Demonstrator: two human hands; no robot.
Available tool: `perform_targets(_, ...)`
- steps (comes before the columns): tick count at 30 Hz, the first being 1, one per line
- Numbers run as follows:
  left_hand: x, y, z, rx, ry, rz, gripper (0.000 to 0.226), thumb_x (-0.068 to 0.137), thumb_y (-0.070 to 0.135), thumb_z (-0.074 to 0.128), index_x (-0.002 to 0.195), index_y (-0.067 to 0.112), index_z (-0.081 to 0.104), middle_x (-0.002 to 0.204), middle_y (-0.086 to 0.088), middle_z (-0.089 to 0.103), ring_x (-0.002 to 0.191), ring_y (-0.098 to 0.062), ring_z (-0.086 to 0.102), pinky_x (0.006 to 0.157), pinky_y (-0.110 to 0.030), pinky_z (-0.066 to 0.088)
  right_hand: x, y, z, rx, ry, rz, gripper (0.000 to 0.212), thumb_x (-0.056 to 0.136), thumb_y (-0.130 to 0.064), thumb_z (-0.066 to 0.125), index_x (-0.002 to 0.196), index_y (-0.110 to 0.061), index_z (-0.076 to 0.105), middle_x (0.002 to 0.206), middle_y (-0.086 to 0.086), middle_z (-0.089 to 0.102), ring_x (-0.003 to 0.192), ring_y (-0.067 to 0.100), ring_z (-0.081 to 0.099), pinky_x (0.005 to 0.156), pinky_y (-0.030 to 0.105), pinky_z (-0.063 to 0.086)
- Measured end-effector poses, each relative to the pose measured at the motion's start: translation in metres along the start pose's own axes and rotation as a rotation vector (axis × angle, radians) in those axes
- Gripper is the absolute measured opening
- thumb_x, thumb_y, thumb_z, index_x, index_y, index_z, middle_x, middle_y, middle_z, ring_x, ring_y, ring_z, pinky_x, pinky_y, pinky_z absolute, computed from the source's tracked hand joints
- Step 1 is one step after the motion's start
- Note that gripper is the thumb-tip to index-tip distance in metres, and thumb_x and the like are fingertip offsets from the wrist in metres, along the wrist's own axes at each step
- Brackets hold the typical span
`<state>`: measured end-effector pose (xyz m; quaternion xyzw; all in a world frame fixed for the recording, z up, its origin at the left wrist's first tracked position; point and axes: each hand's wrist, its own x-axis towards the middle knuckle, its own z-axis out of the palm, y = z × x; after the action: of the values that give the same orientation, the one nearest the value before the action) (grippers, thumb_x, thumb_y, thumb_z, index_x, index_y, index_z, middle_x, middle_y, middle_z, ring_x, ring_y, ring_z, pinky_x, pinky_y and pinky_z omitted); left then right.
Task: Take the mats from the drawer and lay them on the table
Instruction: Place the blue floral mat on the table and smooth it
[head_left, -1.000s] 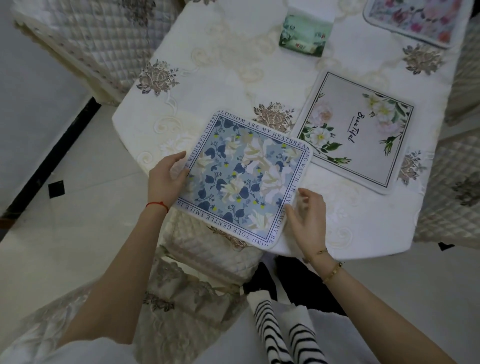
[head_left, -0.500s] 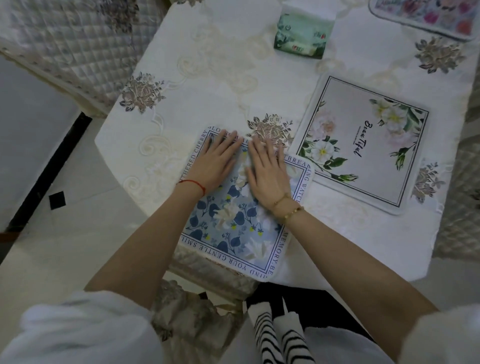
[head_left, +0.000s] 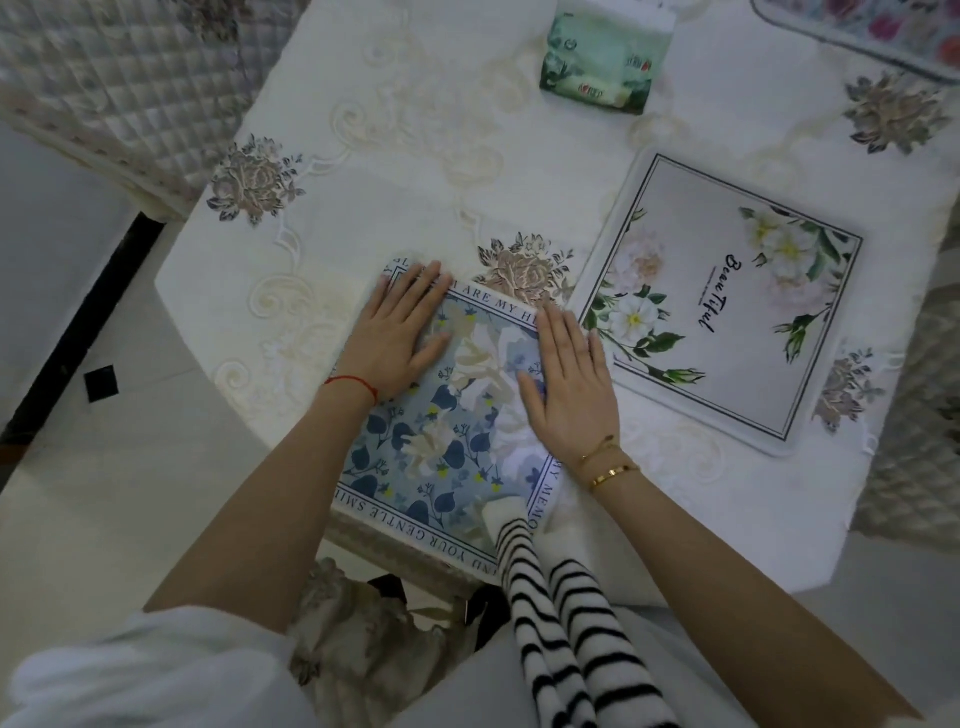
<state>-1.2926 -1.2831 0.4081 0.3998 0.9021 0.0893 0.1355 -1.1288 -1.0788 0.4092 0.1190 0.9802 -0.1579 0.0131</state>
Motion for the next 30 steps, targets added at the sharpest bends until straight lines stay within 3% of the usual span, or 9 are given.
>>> perform_targets(8,-0.016,-0.004,-0.005,-0.020,0.008,-0.163,0.075,0.100,0.057,0.024,0.155,0.017,-0.009,0.163,0.001,-0.013,0.150,-0.013,-0.013,0.123,-0.036,-0.005,-0.022,0.009,-0.011,-0.005,-0.002,0.121,0.069,0.103,-0.042,0.031,0.156,-0.009,0.001,0.165,0.007,-0.002,0.151,0.018,-0.008,0.123,0.044,0.002)
perform_targets(13,-0.056,0.002,0.003,0.070,-0.007,-0.037,0.069,0.102,0.050,0.018,0.155,0.012,-0.002,0.164,-0.004,-0.005,0.150,-0.016,-0.008,0.123,-0.039,0.002,-0.022,-0.050,-0.007,-0.001,-0.041,-0.026,0.070,0.103,-0.044,0.029,0.155,-0.008,0.000,0.164,0.008,-0.005,0.151,0.019,-0.009,0.123,0.043,0.000)
perform_targets(17,-0.081,0.000,0.010,0.082,-0.003,-0.034,0.070,0.102,0.052,0.018,0.155,0.012,-0.003,0.164,-0.004,-0.004,0.151,-0.017,-0.006,0.123,-0.039,0.003,-0.033,-0.079,0.020,-0.027,-0.089,-0.024,0.071,0.103,-0.048,0.025,0.155,-0.006,0.004,0.164,0.009,-0.001,0.152,0.021,-0.005,0.123,0.046,0.005)
perform_targets(22,-0.104,-0.016,0.009,0.006,0.006,-0.119,0.072,0.100,0.056,0.019,0.155,0.018,-0.008,0.163,0.002,-0.010,0.150,-0.011,-0.010,0.123,-0.038,0.002,-0.053,-0.057,0.023,-0.029,-0.112,0.043,0.076,0.101,-0.056,0.024,0.156,-0.009,-0.002,0.165,0.005,-0.005,0.151,0.017,-0.009,0.123,0.042,0.001)
perform_targets(30,-0.132,-0.029,0.003,0.008,0.006,-0.170,0.076,0.098,0.058,0.021,0.155,0.016,-0.008,0.163,-0.002,-0.010,0.150,-0.015,-0.013,0.122,-0.034,-0.007,-0.100,-0.031,0.007,0.008,-0.062,0.125,0.075,0.102,-0.049,0.031,0.155,-0.009,-0.004,0.164,0.006,-0.008,0.151,0.019,-0.011,0.123,0.043,0.001)
